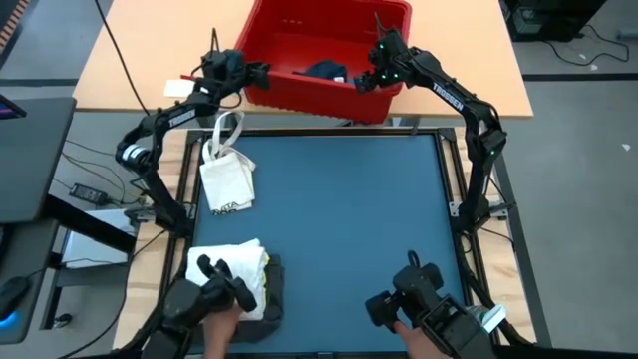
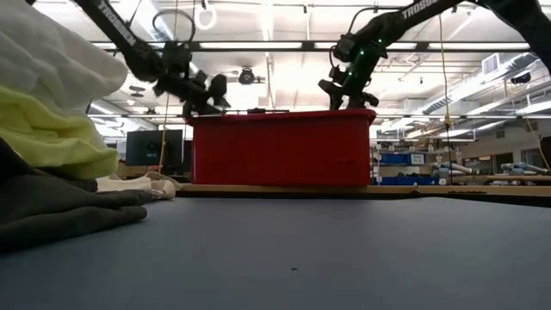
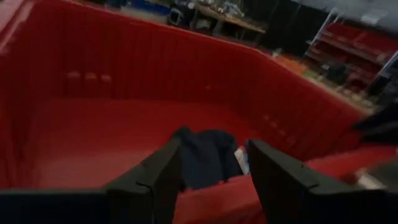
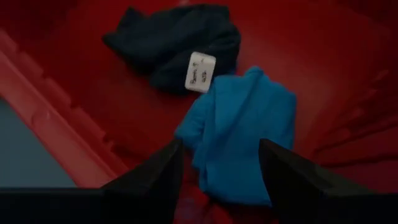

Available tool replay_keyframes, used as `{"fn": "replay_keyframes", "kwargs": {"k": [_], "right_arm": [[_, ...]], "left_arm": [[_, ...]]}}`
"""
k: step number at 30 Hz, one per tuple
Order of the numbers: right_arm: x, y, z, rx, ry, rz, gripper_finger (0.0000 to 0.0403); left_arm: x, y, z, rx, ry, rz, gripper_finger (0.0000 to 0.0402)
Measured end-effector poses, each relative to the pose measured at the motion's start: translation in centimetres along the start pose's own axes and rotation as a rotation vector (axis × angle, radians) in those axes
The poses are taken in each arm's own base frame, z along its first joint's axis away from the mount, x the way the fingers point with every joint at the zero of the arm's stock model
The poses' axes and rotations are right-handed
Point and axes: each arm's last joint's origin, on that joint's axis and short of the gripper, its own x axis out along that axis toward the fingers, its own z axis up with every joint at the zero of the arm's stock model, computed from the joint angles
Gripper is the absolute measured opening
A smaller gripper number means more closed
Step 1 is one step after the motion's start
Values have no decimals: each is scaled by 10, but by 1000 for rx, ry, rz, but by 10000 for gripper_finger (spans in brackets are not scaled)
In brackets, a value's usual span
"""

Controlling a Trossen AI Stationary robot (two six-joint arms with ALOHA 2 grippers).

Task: Fold laundry
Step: Remove the black shorts from the bin

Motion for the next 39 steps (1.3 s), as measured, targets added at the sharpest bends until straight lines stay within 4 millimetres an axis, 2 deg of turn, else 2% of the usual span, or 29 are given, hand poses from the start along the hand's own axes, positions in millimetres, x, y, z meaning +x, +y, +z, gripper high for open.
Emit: {"fn": "replay_keyframes", "kwargs": {"k": [2, 5, 11, 19, 24, 26, 28, 31, 33, 39], "right_arm": [[-2, -1, -4, -5, 37, -4, 215], [-3, -1, -6, -19, 67, -9, 215], [-6, -12, -14, -85, 151, -21, 214], [-35, -21, -33, -293, 357, 34, 199], [-54, -35, -36, -252, 391, 13, 186], [-59, -38, -35, -200, 370, 6, 181], [-70, -38, -30, -152, 301, 42, 177], [-86, -29, -20, -74, 156, 129, 173], [-87, -18, -14, -39, 91, 177, 172], [-71, 25, -11, -81, 20, 223, 172]], "left_arm": [[2, 8, -3, -78, 21, -13, 191], [2, 8, -5, -154, 57, -88, 191], [-10, -19, 2, -243, 112, -209, 192], [-32, -80, -4, -278, 323, -314, 192], [-36, -132, -28, -242, 468, -416, 192], [-40, -151, -28, -215, 441, -456, 192], [-43, -160, -22, -188, 369, -447, 192], [-48, -160, -8, -148, 241, -387, 192], [-48, -152, 3, -115, 147, -325, 192], [-35, -98, 22, -21, 32, -73, 192]]}}
